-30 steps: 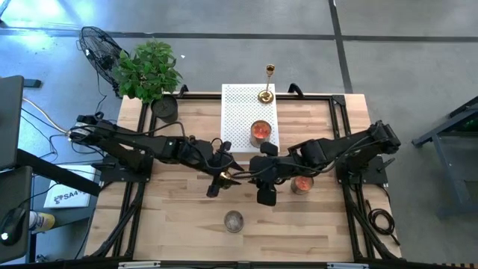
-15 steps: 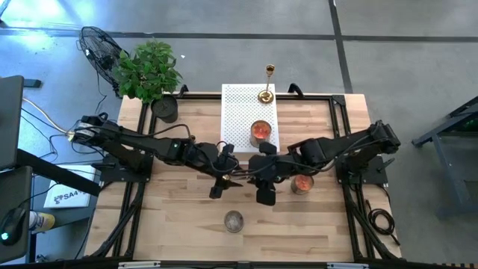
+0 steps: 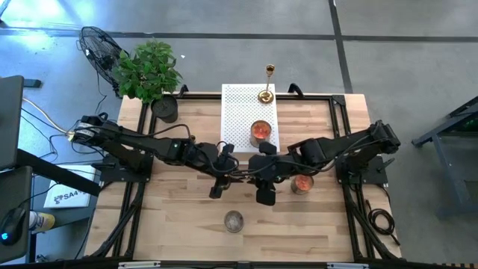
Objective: Pick & Place candle stick holders
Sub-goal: Put the bottom golden candle holder on the shelf
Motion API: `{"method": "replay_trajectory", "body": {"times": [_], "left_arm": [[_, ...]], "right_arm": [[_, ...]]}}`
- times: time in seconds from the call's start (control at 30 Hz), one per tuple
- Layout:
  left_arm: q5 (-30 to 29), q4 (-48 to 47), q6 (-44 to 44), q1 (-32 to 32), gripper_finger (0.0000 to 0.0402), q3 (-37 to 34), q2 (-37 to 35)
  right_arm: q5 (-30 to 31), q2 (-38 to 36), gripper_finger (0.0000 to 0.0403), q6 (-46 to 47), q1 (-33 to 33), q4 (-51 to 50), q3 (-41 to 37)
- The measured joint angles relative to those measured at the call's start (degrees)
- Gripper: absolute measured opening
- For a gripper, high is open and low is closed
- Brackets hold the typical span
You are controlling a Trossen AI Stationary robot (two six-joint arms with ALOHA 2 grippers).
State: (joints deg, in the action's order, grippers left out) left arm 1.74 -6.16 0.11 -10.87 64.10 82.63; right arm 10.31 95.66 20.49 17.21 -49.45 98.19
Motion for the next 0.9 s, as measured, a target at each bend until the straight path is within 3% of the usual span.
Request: {"method": "replay_trajectory", "body": {"times": [0.1, 0.4, 0.67, 0.77, 0.9], "left_arm": [[-1.7, -0.5, 1.8, 0.0, 0.0016, 0.0, 0.0], [-5.1, -1.3, 2.3, 0.0, 0.0012, 0.0, -0.1], [-5.1, -3.1, 3.1, 0.0, 0.001, 0.0, 0.0], [-5.2, -3.7, 2.9, 0.0, 0.001, 0.0, 0.0], [-5.3, -4.1, 2.7, 0.0, 0.001, 0.0, 0.0]], "right_arm": [[0.6, 0.0, 0.0123, 0.1, 0.0, -0.1, 0.0], [1.6, 0.0, 0.0123, 1.4, 0.0, 0.1, -0.1], [-0.4, 0.0, 0.026, 1.6, 0.1, 0.9, -0.1], [-1.2, 0.0, 0.0284, 0.3, 0.1, 1.6, -0.1], [3.6, -1.1, 0.029, -2.1, 0.3, 3.5, 0.6]]}}
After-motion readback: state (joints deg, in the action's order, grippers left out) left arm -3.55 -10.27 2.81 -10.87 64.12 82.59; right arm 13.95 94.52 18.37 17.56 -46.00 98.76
